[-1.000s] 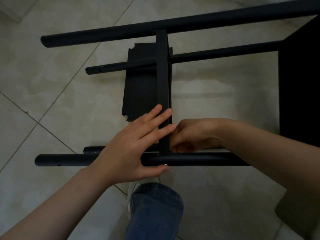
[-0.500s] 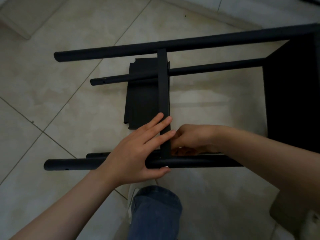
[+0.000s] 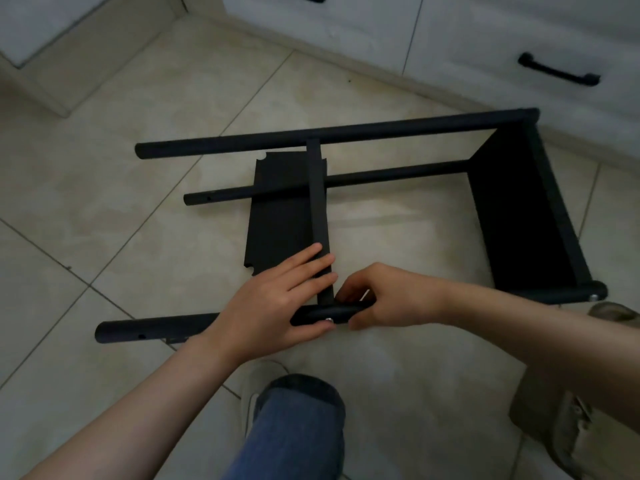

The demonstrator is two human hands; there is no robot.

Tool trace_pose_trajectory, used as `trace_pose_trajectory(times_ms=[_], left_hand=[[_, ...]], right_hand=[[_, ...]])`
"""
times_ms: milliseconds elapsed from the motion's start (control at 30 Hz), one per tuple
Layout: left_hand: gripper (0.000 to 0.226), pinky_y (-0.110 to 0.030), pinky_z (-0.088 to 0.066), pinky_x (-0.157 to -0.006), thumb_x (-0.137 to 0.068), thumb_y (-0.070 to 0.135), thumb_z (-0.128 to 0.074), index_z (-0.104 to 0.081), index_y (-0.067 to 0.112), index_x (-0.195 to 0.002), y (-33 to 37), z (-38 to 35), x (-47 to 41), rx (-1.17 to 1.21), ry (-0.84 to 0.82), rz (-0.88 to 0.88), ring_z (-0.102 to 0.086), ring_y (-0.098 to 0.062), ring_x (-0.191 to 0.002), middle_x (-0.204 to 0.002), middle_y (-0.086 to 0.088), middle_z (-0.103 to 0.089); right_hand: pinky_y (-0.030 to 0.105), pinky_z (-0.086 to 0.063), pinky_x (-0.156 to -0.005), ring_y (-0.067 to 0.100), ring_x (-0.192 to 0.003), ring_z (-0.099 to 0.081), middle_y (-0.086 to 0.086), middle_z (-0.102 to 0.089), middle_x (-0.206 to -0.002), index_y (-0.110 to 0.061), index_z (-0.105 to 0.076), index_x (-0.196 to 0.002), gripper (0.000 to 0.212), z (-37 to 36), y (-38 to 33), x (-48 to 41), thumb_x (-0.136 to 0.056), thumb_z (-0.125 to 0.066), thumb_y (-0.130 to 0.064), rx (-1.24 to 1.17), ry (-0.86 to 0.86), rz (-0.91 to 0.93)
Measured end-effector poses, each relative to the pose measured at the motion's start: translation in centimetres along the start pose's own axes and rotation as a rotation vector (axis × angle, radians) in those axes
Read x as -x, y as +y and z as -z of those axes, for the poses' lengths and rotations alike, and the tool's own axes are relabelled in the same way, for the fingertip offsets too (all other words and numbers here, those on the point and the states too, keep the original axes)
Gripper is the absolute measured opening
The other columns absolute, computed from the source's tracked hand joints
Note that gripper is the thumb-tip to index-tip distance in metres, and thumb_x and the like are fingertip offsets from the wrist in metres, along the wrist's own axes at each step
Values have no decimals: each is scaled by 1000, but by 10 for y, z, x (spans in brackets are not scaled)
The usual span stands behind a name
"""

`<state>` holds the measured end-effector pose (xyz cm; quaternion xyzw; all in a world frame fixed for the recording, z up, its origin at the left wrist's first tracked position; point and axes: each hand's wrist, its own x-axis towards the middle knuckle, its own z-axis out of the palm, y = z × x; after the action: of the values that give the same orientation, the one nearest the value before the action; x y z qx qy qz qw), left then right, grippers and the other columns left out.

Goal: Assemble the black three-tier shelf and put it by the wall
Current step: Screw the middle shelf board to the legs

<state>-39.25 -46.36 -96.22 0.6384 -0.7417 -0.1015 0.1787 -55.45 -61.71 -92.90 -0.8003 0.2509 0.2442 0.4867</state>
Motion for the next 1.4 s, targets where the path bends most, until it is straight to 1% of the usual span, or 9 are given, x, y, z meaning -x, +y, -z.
trace_pose_trajectory(times_ms=[167, 300, 467, 633, 767, 867, 967, 1167, 1400], left_hand=[[51, -34, -42, -113, -86, 35, -76, -68, 9, -129, 14, 8, 8, 99, 2, 111, -44, -18, -143, -144, -3, -58], [34, -30, -52, -97, -83, 9, -81, -74, 12, -117, 28, 13, 31, 231, 153, 292, -66, -10, -110, -115, 2, -73], [31, -19, -56, -82, -86, 4, -76, -75, 21, -111, 45, 24, 55, 403, 368, 606, -71, -1, -86, -87, 11, -75], [8, -17, -57, -65, -94, 13, -68, -75, 15, -95, 46, 28, 63, 848, 308, 1023, -76, -18, -79, -79, 0, -78], [27, -29, -59, -69, -95, 25, -66, -67, 1, -108, 43, 20, 69, 1447, 171, 1428, -77, -26, -87, -95, -17, -78], [29, -35, -54, -80, -91, 19, -67, -65, 0, -112, 39, 18, 69, 1834, 472, 1448, -75, -31, -98, -111, -25, -73], [17, -41, -51, -87, -95, 12, -61, -65, 0, -107, 35, 20, 63, 1915, 685, 1442, -64, -33, -116, -117, -24, -68], [38, -48, -51, -85, -81, 7, -66, -60, 2, -118, 35, 32, 49, 1988, 682, 1403, -63, -36, -115, -119, -23, -66], [16, -46, -53, -77, -96, 5, -60, -62, -1, -110, 27, 50, 25, 1950, 699, 1325, -66, -35, -107, -117, -25, -67]], right_hand=[[26, -51, -88, 13, -101, -62, -3, -67, -111, -20, -66, -120, 33, -7, -9, 6, -88, -67, -15, 140, 64, -16], [35, -52, -89, 22, -103, -62, 5, -67, -113, -21, -65, -118, 29, -15, -13, 10, -88, -66, -21, 245, 142, -41], [42, -54, -87, 24, -99, -61, 4, -64, -112, -23, -63, -116, 26, -20, -15, 21, -92, -64, -30, 314, 215, -104], [45, -54, -88, 28, -100, -62, 7, -64, -113, -19, -62, -119, 27, -27, -20, 30, -94, -55, -13, 354, 247, -123], [47, -54, -88, 30, -99, -61, 9, -63, -114, -18, -61, -120, 30, -28, -22, 34, -95, -49, -7, 389, 260, -123], [47, -53, -88, 30, -99, -61, 9, -62, -114, -19, -60, -121, 30, -28, -22, 34, -95, -48, -8, 393, 263, -120], [47, -53, -88, 29, -98, -61, 8, -62, -113, -19, -60, -121, 29, -28, -21, 33, -96, -48, -9, 397, 260, -117], [47, -55, -85, 29, -94, -60, 7, -62, -108, -20, -60, -117, 26, -17, -21, 31, -96, -49, -8, 417, 272, -115], [40, -58, -79, 25, -85, -62, 4, -60, -100, -21, -61, -114, 22, 4, -21, 32, -97, -51, -11, 434, 379, -130]])
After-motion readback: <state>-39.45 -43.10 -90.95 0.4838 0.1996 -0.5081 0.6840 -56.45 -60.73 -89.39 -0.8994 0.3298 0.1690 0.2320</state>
